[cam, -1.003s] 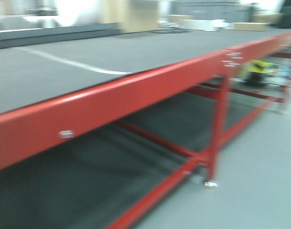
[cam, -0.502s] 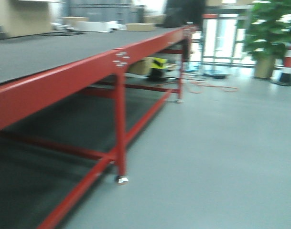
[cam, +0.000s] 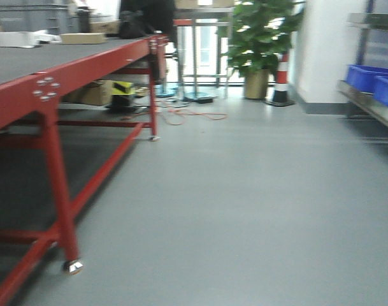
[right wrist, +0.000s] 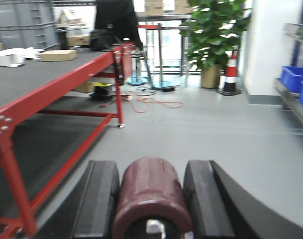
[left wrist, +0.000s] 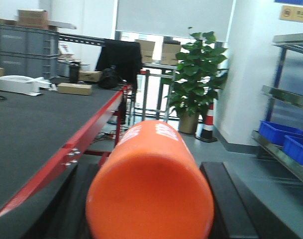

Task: Place cylindrical capacitor in blue bin on shelf
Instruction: 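Drive the base across the floor to the shelf of blue bins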

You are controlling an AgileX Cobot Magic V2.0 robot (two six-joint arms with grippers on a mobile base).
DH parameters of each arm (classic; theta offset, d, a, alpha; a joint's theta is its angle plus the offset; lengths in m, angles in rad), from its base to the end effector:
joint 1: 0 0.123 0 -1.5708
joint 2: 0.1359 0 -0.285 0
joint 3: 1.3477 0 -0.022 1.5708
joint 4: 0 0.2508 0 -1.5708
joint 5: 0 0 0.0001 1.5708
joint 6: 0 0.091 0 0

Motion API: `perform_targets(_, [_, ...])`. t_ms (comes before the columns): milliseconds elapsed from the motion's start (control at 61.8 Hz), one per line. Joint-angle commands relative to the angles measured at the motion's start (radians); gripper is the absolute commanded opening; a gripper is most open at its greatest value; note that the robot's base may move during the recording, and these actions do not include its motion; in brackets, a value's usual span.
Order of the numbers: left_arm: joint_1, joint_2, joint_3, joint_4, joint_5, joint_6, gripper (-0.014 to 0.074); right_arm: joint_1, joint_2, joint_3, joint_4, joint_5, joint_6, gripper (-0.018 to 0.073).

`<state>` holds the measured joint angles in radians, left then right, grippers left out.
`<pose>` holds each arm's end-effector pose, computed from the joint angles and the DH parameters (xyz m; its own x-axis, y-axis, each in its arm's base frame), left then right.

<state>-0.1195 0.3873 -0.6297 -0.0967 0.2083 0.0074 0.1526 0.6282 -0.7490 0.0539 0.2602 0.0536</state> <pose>0.0729 -0.0106 0.3784 0.1085 -0.1008 -0.9890 0.1489 0.9853 -0.0840 0.1243 0.0204 0.3887 -0.0684 0.0962 -0.9930 -0.1593 0.9815 0.1061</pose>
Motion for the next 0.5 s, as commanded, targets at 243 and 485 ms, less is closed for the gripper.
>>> perform_targets(243, [-0.006, -0.003, 0.0, -0.006, -0.017, 0.0, -0.0111, -0.001, -0.005, -0.004, -0.007, -0.03, -0.001, -0.0167])
perform_targets(485, [-0.006, -0.003, 0.0, -0.006, -0.017, 0.0, -0.0111, -0.001, -0.005, -0.004, -0.007, -0.03, -0.001, -0.0167])
